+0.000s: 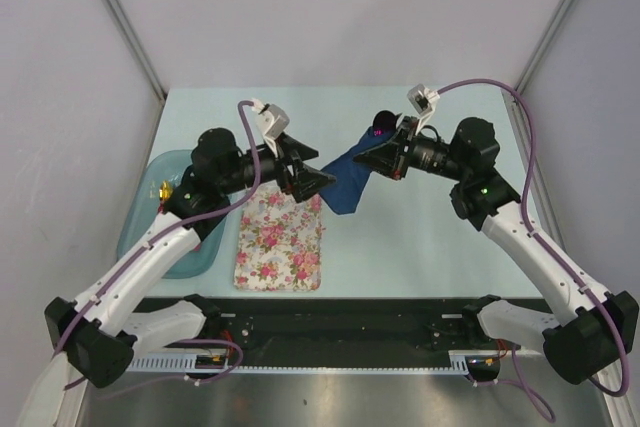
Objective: Place the utensils on the paper napkin and roll it up
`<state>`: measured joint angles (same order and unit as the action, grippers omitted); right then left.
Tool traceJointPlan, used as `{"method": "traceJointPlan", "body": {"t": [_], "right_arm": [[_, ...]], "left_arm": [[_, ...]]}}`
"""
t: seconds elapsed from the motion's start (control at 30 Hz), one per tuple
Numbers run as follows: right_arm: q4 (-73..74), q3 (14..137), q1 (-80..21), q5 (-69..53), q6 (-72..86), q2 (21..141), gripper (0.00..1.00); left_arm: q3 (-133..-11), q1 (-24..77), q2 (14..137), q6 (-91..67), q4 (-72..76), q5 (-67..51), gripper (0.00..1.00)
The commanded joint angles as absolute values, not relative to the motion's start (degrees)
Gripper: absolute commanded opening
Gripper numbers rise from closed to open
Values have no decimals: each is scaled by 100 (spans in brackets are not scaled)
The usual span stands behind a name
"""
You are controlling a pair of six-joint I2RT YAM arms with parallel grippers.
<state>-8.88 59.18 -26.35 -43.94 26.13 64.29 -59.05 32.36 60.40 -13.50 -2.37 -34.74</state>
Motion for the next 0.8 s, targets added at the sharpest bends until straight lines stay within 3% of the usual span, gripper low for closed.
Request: {"method": "traceJointPlan", "body": {"t": [0.0,0.03,0.07,0.13,0.17,0.23,0.27,0.3,0.43,0.77], "right_arm": [[-1626,6232,-2628,-4438,3243,6337,0],[-1635,6223,-2628,-4438,3261,6320,0],[-1635,6205,-2628,-4430,3269,6311,0],[-1714,6170,-2619,-4447,3357,6258,0],[-1723,6144,-2619,-4465,3366,6249,0],[-1731,6117,-2610,-4517,3419,6232,0],[-1749,6091,-2610,-4544,3445,6223,0],[-1775,6091,-2602,-4587,3489,6223,0],[-1478,6135,-2593,-4606,3332,6249,0],[-1072,6152,-2628,-4851,3146,6258,0]], "left_arm": [[-6020,3269,6284,-1362,-193,-3128,83],[-6073,3270,6371,-1397,-237,-3138,79],[-6082,3261,6389,-1458,-237,-3164,65],[-6004,3130,6442,-1816,-98,-3365,48],[-5907,3024,6442,-2054,147,-3549,34],[-5644,2699,6547,-2781,833,-4234,21],[-5599,2637,6617,-2943,1018,-4471,7],[-5599,2576,6696,-3075,1220,-4787,3],[-5599,2487,6899,-3734,1968,-5377,0],[-5511,2163,6873,-4060,2478,-5555,0]]}}
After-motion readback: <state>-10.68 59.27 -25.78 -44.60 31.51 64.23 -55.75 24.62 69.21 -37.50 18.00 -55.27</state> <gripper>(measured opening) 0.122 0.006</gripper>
